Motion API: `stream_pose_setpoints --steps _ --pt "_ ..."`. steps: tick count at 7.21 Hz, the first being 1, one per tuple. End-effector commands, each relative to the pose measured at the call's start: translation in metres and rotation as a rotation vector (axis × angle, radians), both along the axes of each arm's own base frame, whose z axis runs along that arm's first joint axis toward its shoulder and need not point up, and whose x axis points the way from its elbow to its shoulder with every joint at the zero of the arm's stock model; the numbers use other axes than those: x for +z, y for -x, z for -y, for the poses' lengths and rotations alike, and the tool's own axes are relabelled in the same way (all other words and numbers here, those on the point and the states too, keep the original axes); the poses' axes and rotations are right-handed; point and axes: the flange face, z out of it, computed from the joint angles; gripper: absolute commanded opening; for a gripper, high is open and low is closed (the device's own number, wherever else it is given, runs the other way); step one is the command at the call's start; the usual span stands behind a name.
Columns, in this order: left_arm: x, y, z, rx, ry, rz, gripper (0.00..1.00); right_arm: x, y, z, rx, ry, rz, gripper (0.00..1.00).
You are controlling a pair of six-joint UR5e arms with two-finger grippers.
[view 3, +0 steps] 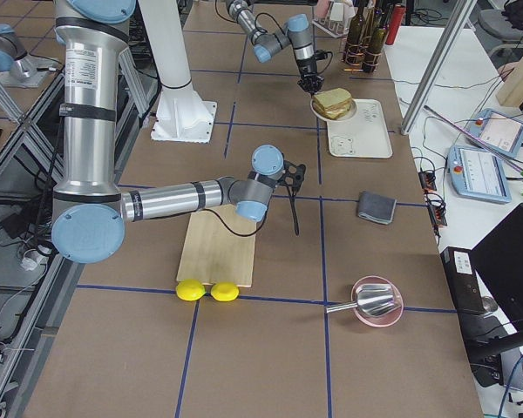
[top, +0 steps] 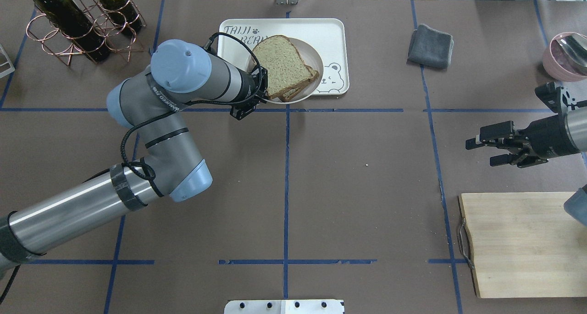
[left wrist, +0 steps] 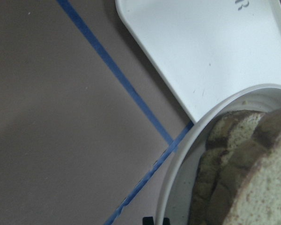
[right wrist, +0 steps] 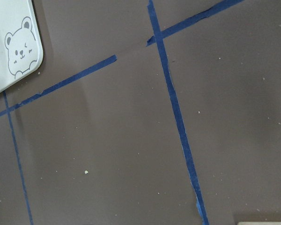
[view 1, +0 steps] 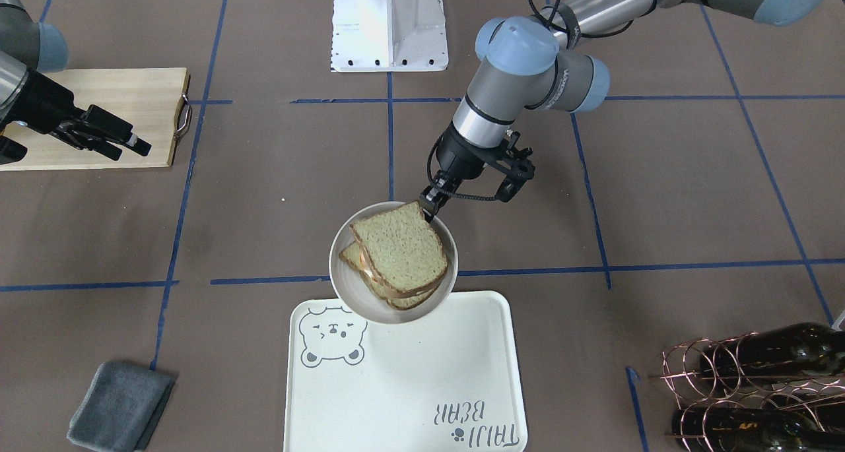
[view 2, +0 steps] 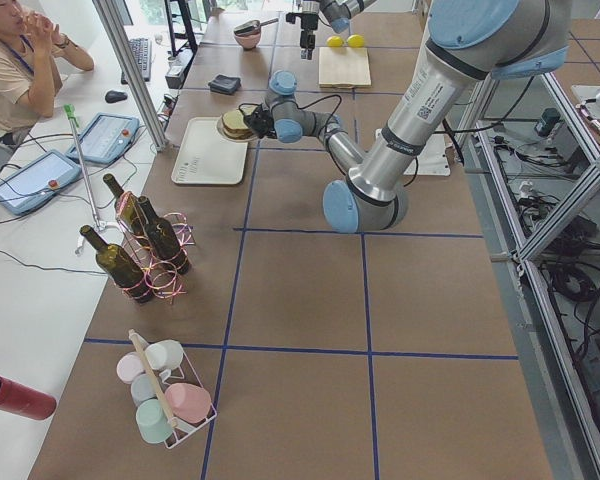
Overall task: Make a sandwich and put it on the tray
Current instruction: 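Lift the sandwich plate with the left gripper and carry it onto the bear tray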
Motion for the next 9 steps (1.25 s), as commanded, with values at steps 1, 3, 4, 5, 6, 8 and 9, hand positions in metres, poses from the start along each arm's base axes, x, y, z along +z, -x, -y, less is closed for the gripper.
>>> stream_pose_setpoints --steps 1,3,4,5,6,8,9 --pt "0.004 -0.016 0.053 -0.042 0.049 0.058 0.00 0.000 0.002 0.002 0.001 -0.001 0.000 1.00" --pt "0.027 -0.036 0.073 -0.047 0.042 0.047 0.00 0.002 0.005 0.007 0.015 -0.001 -0.007 1.00" --pt "0.032 -0.046 0.083 -0.050 0.045 0.052 0.00 0.001 0.005 0.007 0.015 -0.003 -0.006 1.00" --pt "0.036 -0.048 0.089 -0.058 0.044 0.055 0.00 0.000 0.005 0.007 0.017 -0.001 -0.003 1.00" --pt "0.043 -0.047 0.099 -0.074 0.040 0.053 0.00 0.000 0.004 0.007 0.018 0.000 -0.004 1.00" --pt "0.043 -0.048 0.102 -0.076 0.035 0.045 0.00 -0.001 0.005 0.006 0.017 0.000 -0.002 1.00" --pt "0.046 -0.049 0.102 -0.059 0.006 0.059 0.08 0.000 0.005 0.006 0.017 0.002 -0.003 1.00"
